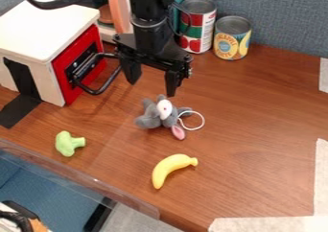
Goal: Move green broccoli to the upper right of the table
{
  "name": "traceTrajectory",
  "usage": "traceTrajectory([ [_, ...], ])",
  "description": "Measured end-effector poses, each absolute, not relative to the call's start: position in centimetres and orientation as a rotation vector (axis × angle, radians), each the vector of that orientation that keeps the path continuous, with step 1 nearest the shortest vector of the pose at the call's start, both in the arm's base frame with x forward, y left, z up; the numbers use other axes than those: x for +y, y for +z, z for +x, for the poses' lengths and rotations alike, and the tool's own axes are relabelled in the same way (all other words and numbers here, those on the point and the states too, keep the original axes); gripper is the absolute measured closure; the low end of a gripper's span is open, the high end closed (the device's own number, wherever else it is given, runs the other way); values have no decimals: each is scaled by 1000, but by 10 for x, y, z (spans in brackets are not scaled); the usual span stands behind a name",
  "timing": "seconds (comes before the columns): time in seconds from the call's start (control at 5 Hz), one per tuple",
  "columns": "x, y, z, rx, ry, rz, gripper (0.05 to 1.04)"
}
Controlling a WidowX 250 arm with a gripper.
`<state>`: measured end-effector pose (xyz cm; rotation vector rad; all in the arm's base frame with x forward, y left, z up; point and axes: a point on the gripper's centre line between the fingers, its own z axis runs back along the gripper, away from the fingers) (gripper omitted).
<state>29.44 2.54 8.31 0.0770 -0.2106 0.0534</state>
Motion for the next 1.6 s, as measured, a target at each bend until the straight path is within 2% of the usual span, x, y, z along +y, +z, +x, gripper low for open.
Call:
traceTrajectory([
  [0.2,24,75,292,-181,52,71,84],
  [0.4,62,65,271,-139,115,61,84],
  [0.6,85,58,255,-115,139,112,84],
  [0.8,120,44,236,-89,163,123,84],
  [1.2,135,6,217,-3,108,206,84],
  [1.4,133,-4,211,23,109,199,84],
  [1.6,132,-12,207,43,105,191,139],
])
